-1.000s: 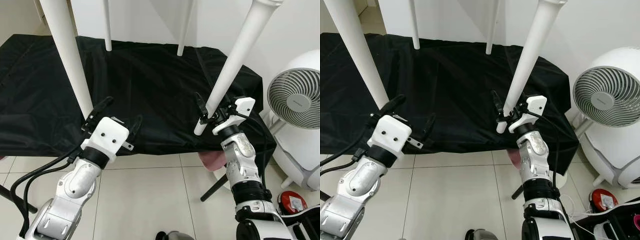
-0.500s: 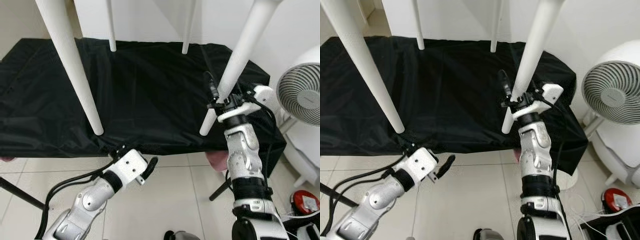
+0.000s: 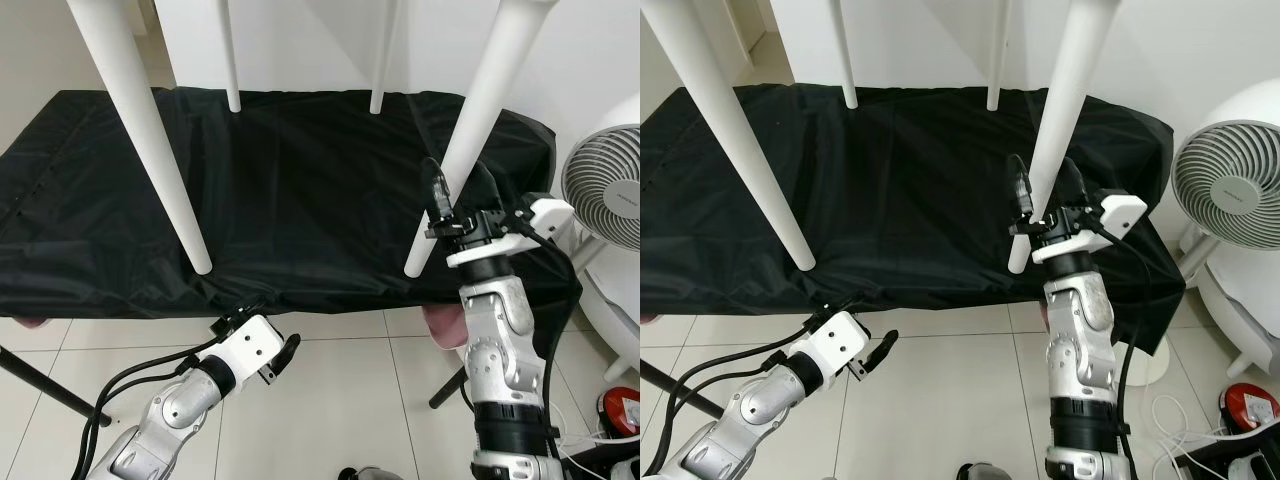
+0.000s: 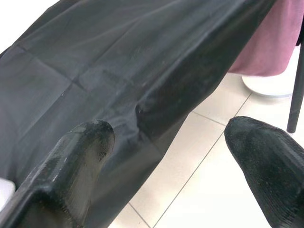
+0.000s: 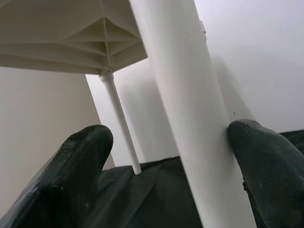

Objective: Building children table

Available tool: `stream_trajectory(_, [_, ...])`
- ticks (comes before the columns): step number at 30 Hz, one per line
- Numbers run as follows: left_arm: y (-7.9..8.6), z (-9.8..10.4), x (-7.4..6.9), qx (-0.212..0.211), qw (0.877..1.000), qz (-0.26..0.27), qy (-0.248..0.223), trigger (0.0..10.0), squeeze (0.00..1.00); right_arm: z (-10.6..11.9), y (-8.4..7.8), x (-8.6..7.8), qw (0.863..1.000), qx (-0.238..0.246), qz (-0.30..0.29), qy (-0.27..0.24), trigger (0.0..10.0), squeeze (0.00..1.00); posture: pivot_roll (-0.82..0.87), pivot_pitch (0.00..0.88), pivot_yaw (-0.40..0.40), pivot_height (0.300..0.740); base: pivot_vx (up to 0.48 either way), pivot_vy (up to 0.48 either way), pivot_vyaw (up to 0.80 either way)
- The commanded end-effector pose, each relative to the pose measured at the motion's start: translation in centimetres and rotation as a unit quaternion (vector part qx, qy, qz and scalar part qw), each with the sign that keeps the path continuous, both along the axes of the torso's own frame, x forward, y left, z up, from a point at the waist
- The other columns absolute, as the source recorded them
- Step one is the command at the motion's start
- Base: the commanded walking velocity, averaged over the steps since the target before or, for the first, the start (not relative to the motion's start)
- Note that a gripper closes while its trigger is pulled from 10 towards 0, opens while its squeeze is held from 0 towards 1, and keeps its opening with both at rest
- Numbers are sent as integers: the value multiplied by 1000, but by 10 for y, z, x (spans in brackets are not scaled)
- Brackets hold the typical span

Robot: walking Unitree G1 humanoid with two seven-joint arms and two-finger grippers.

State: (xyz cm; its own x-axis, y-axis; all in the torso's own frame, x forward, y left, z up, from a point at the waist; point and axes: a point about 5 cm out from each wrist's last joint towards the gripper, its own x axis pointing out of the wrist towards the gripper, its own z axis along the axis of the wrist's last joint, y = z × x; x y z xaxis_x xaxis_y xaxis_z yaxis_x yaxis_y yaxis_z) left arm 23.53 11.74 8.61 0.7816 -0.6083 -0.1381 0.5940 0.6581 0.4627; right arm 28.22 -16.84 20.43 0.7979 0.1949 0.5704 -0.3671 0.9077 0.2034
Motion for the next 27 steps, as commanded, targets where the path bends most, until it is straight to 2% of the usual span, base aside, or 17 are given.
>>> stream_trajectory(1, [4, -7, -3, 5, 1000, 6, 9, 10000, 0, -1, 2, -3, 1000, -1, 4, 6, 10000, 0, 8, 2, 18, 740, 0, 0, 0])
stream_trajectory(8, [4, -11, -5, -3, 1000, 6, 12, 10000, 0, -5, -2, -5, 1000, 2, -6, 18, 10000, 0, 5, 0, 25, 740, 0, 0, 0])
stream_trajectory(11, [5, -15, -5, -5, 1000, 9, 19, 10000, 0, -7, 1, -7, 999, -23, 11, 27, 10000, 0, 14, 0, 22, 740, 0, 0, 0])
stream_trajectory(13, [6, -18, -6, -7, 1000, 11, 26, 10000, 0, -24, 9, -8, 994, -85, 50, 51, 10000, 0, 16, 0, 16, 740, 0, 0, 0])
stream_trajectory(15, [6, -18, -6, -7, 1000, 11, 26, 10000, 0, -24, 9, -8, 994, -85, 50, 51, 10000, 0, 16, 0, 16, 740, 0, 0, 0])
stream_trajectory(17, [6, -21, -5, -14, 999, 11, 32, 10000, 0, -41, 15, -12, 984, -137, 86, 77, 10000, 0, 15, 0, 4, 740, 0, 0, 0])
stream_trajectory(18, [6, -21, -5, -14, 999, 11, 32, 10000, 0, -41, 15, -12, 984, -137, 86, 77, 10000, 0, 15, 0, 4, 740, 0, 0, 0])
stream_trajectory(21, [8, -34, -9, -34, 997, 14, 72, 10000, 0, -74, 25, -19, 961, -203, 145, 122, 10000, 0, 17, 0, -7, 740, 0, 0, 0])
stream_trajectory(22, [8, -34, -9, -34, 997, 14, 72, 10000, 0, -74, 25, -19, 961, -203, 145, 122, 10000, 0, 17, 0, -7, 740, 0, 0, 0])
stream_trajectory(23, [10, -42, -11, -44, 995, 18, 89, 10000, 0, -89, 28, -22, 951, -225, 161, 141, 10000, 0, 15, 0, -6, 740, 0, 0, 0])
stream_trajectory(25, [10, -42, -11, -44, 995, 18, 89, 10000, 0, -89, 28, -22, 951, -225, 161, 141, 10000, 0, 15, 0, -6, 740, 0, 0, 0])
stream_trajectory(27, [14, -50, -11, -47, 993, 29, 106, 10000, 0, -106, 30, -25, 939, -253, 172, 158, 10000, 0, 14, 0, -10, 740, 0, 0, 0])
